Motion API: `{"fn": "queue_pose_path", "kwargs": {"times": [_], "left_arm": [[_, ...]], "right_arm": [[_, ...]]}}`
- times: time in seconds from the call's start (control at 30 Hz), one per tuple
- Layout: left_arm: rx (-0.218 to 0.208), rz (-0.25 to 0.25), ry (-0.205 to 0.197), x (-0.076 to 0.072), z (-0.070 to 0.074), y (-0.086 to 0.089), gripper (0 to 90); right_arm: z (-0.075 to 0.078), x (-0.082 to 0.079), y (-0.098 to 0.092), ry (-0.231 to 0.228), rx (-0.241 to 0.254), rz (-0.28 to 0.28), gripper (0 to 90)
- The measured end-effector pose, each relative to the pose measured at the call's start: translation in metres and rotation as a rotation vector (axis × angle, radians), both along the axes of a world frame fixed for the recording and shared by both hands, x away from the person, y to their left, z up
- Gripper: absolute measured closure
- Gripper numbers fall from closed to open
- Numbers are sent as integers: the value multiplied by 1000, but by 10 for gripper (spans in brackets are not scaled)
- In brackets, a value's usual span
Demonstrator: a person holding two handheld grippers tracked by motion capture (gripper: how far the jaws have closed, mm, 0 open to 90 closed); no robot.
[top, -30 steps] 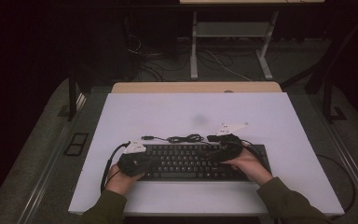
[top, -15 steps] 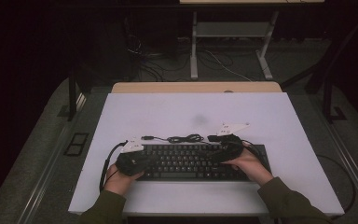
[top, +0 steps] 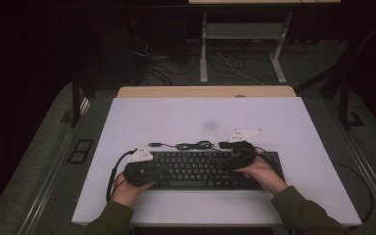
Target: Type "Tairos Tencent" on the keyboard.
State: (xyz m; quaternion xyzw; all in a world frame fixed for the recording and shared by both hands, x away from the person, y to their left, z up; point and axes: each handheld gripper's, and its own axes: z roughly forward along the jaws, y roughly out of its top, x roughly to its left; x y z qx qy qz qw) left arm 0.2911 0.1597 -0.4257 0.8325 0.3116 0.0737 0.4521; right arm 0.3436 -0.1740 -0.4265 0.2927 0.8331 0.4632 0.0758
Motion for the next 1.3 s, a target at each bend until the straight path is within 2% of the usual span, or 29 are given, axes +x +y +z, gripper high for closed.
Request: {"fn": "queue_pose_path", "kwargs": {"times": [0.57, 0.93, 1.3], "left_arm": [[-13, -63, 21, -5, -2, -19, 888], [4, -109, 37, -7, -7, -33, 888], [31, -139, 56, -9, -12, -38, 888]], "right_arm": [[-3, 0, 1, 6, -3, -4, 196], [-3, 1, 0, 8, 0, -4, 197], [-3, 1, -1, 13, 0, -11, 196]]}}
